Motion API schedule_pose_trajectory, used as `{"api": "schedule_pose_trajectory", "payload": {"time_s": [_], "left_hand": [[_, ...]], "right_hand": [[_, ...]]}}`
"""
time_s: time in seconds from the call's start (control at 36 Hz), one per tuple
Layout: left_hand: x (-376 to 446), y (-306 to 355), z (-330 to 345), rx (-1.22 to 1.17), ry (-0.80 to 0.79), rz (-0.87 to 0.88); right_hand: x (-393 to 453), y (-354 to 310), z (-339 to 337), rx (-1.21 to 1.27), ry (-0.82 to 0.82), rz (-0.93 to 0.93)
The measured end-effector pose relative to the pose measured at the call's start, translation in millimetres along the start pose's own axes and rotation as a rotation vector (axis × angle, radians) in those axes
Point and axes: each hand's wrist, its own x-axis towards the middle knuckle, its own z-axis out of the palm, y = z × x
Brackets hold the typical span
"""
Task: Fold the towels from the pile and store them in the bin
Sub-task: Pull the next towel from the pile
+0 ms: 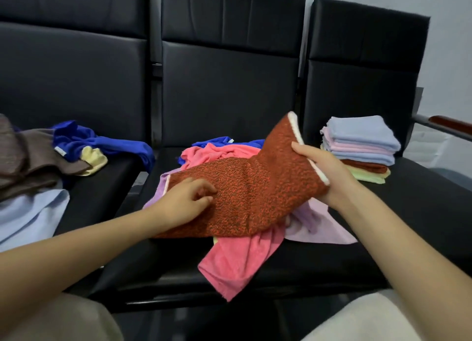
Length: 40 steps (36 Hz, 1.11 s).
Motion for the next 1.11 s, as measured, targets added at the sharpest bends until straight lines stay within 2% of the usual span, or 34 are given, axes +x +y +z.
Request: {"api": "schedule_pose_trajectory", "payload": {"time_s": [0.08,0.14,0.22,0.25,0.31,0.36,0.44,0.53,0.64,0.78,0.86,0.97,1.11], "left_hand": [[4,2,-4,-0.345,-0.048,-0.291],[6,4,-11,-0.654,-0.050,-0.490],[8,4,-19,-0.893,-0.081,-0.567],[8,3,-20,-0.924,-0.109,-0.572],[9,2,-18,-0.934,-0.139,-0.571],[8,2,-10,-0.903,-0.142,-0.554],[7,4,3,-0.867,-0.129,-0.532],[10,5,10,-0.946,-0.073,-0.557],[14,3,15,-1.016,-0.015,-0.607],[26,11,3,-1.054,0.083,-0.657],[31,11,-15,-0.965,0.177,-0.643],[23,-12,-36,-0.874,0.175,-0.712],[-1,-50,-39,-0.583,0.085,-0.753]], "right_hand": [[7,17,26,-0.122,-0.130,0.033],[13,35,36,-0.468,-0.152,-0.051],[35,60,27,-1.260,0.037,-0.511],[40,65,24,-1.383,0.104,-0.610],[45,68,24,-1.333,0.192,-0.594],[48,68,25,-1.234,0.232,-0.435],[54,72,20,-1.077,0.181,-0.237],[59,70,14,-0.926,0.170,-0.204],[64,66,15,-0.873,0.173,-0.213],[69,67,20,-0.940,0.228,-0.240],[71,69,23,-0.880,0.223,-0.268],[67,75,30,-0.904,0.169,-0.284],[57,89,39,-1.115,0.079,-0.149]]}}
